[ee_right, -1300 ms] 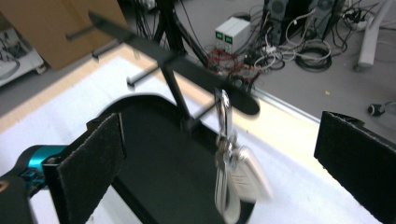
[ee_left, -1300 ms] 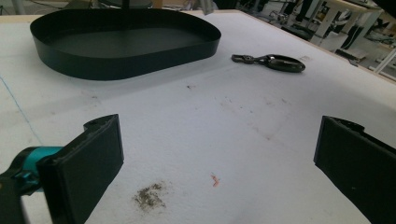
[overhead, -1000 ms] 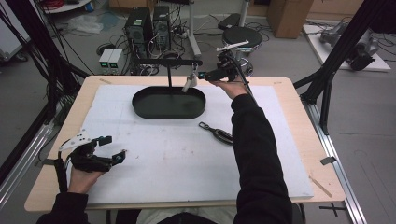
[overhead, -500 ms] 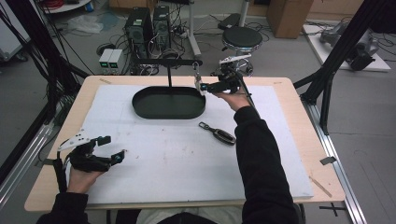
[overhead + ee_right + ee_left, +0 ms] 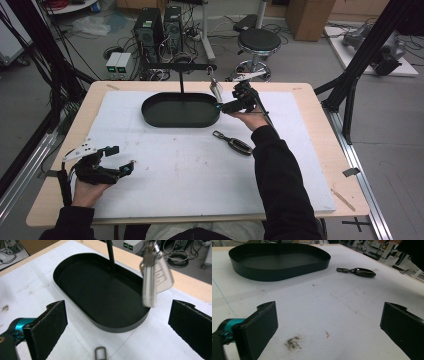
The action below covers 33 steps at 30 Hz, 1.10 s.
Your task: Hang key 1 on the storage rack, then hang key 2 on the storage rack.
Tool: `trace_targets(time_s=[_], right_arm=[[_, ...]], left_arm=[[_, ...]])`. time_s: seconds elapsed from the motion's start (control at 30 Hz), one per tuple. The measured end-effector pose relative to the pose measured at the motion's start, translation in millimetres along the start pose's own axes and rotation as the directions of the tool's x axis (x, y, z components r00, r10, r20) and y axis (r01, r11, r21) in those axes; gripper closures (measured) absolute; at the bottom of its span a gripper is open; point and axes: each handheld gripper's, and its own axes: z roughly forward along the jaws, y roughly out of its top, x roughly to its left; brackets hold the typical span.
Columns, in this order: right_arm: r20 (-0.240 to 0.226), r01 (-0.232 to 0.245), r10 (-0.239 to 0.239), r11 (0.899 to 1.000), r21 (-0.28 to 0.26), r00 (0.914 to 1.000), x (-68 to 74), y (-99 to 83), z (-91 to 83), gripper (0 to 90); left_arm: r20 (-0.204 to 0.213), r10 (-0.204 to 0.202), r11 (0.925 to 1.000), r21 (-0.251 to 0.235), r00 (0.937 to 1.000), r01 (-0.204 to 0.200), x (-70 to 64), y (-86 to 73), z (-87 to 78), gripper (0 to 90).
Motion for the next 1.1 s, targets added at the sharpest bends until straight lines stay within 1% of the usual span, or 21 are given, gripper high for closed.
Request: trace_targets(time_s=[0.2, 0.23, 0.27, 0.3, 0.33, 0.6, 0.8, 0.9, 0.93, 0.97, 1.07, 1.1], right_arm=[[-0.004, -0.015, 0.015, 1.0, 0.001, 0.9999, 1.0, -9.8, -0.6, 1.4], [-0.004, -0.012, 0.012, 1.0, 0.0, 0.9999, 1.2, -12.2, -0.4, 1.4], [-0.004, -0.014, 0.014, 1.0, 0.004, 0.9999, 1.4, -14.0, -0.2, 1.4], [-0.002, -0.007, 0.007, 1.0, 0.02, 1.0, 2.0, -19.7, 1.3, 1.4], [-0.002, -0.007, 0.007, 1.0, 0.02, 1.0, 2.0, -19.7, 1.3, 1.4], [-0.01, -0.014, 0.015, 0.999, 0.044, 0.9998, 3.8, -36.1, 4.0, 1.4], [-0.006, 0.001, -0.001, 0.996, 0.084, 1.0, 5.0, -47.2, 9.8, 1.4], [-0.008, -0.003, 0.004, 0.995, 0.103, 1.0, 6.5, -49.3, 11.2, 1.4], [-0.005, 0.006, -0.006, 0.995, 0.099, 1.0, 6.8, -49.5, 11.6, 1.4], [-0.01, 0.003, -0.002, 0.995, 0.101, 1.0, 8.0, -49.4, 11.5, 1.4], [-0.011, 0.015, -0.014, 0.995, 0.104, 0.9998, 11.1, -49.6, 12.3, 1.4], [-0.01, 0.025, -0.024, 0.994, 0.105, 0.9997, 11.7, -50.0, 13.1, 1.4]], left_arm=[[-0.001, 0.001, 1.0, 0.001, 1.0, -0.001, -0.1, 0.0, 0.1, 1.9], [0.0, -0.001, 1.0, -0.001, 1.0, 0.001, -0.1, 0.0, 0.1, 1.9], [0.001, 0.001, 1.0, 0.0, 1.0, -0.001, 0.1, 0.1, -0.1, 1.9], [0.005, -0.002, 1.0, -0.001, 1.0, 0.002, 0.1, 0.0, 0.0, 1.9], [0.006, -0.003, 1.0, 0.0, 1.0, 0.003, 0.1, 0.0, 0.0, 1.9], [0.005, -0.001, 1.0, 0.008, 1.0, 0.001, 0.1, -0.2, 0.4, 1.9], [0.007, -0.001, 1.0, 0.008, 1.0, 0.001, -0.1, -0.2, 0.3, 1.9], [0.006, -0.002, 1.0, 0.005, 1.0, 0.001, -0.1, -0.2, 0.3, 1.9], [0.006, -0.001, 1.0, 0.007, 1.0, 0.0, 0.0, -0.2, 0.3, 1.9], [0.005, -0.001, 1.0, 0.006, 1.0, 0.001, 0.0, -0.3, 0.4, 1.9], [0.006, 0.0, 1.0, 0.007, 1.0, 0.0, 0.1, -0.2, 0.5, 1.9], [0.007, -0.001, 1.0, 0.008, 1.0, 0.001, 0.0, -0.2, 0.4, 1.9]])
